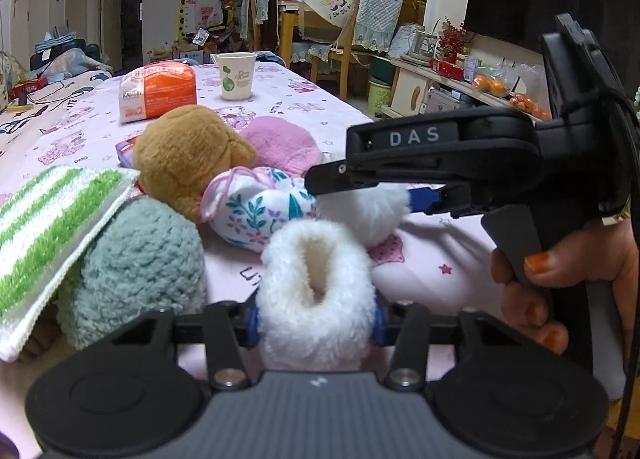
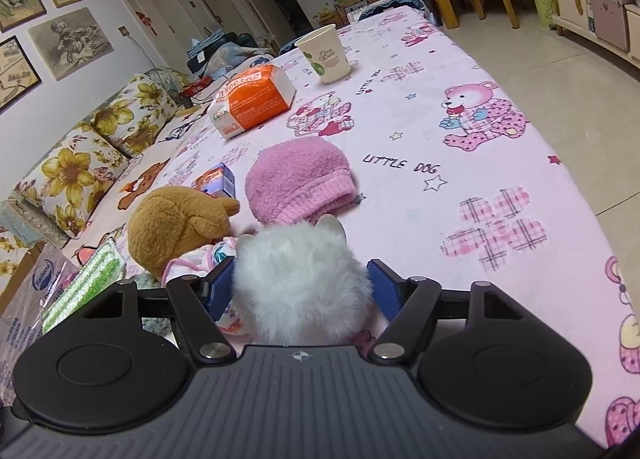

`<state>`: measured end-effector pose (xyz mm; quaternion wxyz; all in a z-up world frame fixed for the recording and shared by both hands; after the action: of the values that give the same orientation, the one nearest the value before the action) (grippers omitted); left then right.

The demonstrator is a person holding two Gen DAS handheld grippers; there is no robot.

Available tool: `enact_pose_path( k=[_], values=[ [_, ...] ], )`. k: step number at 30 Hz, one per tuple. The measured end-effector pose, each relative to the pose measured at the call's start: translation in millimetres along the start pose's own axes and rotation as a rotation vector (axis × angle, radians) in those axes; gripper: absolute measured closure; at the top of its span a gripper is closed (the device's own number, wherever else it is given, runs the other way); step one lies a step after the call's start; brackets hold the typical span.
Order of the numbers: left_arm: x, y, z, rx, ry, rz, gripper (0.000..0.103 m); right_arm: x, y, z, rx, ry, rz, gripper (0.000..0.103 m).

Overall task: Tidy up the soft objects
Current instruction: 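Grasp the white fluffy slipper with the left tool while the right tool grasps the white pompom slipper, then carry both white slippers over the cardboard box and open both tools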

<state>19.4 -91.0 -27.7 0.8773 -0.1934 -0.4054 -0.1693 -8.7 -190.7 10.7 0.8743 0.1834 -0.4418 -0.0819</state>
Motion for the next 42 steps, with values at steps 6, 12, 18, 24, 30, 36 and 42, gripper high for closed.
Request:
enact_pose_path(
  k=[6, 12, 18, 24, 30, 36, 42],
  values=[
    [2.4, 5.6, 4.2, -0.029, -0.014, 0.023, 0.068, 0.3, 0.2, 0.0, -0.003, 0.016, -0.007, 0.014],
    [11.8, 18.6, 15.8, -0.062, -0.063, 0.069, 0.068, 1.6, -1.3, -0.2, -0.026, 0.029, 0.007, 0.026],
    [23.1, 29.4, 27.5, -0.059, -0.112, 0.09, 0.068, 5.4, 7.4, 0.8, -0.082, 0.022, 0.079, 0.043],
    [29.7, 30.1, 41.0, -0.054, -0.159, 0.076, 0.068, 11.1, 11.1, 7.7, -0.12, -0.015, 0.101, 0.046],
    [35.8, 35.8, 58.1, -0.043, -0.206, 0.073, 0.068, 20.8, 11.2, 14.6, -0.145, -0.075, 0.111, 0.047],
    [43.9, 44.9, 76.9, -0.025, -0.265, 0.082, 0.067, 28.6, 18.7, 22.6, -0.141, -0.13, 0.111, 0.046],
    [52.2, 58.5, 97.3, 0.012, -0.33, 0.095, 0.067, 35.7, 35.6, 27.3, -0.09, -0.176, 0.112, 0.046]
  ],
)
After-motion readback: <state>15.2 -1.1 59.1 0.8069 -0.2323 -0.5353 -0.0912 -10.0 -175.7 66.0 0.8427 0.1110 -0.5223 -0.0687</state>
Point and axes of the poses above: each gripper's, at about its wrist camera, not at the fingertips, and z roughly against the way its jaws point, y to its left, x to its top, the point moved 6 cm from there along -z, roughly the way its jaws point, and after that the axes turned 8 degrees about z, right-handed, at the moved point
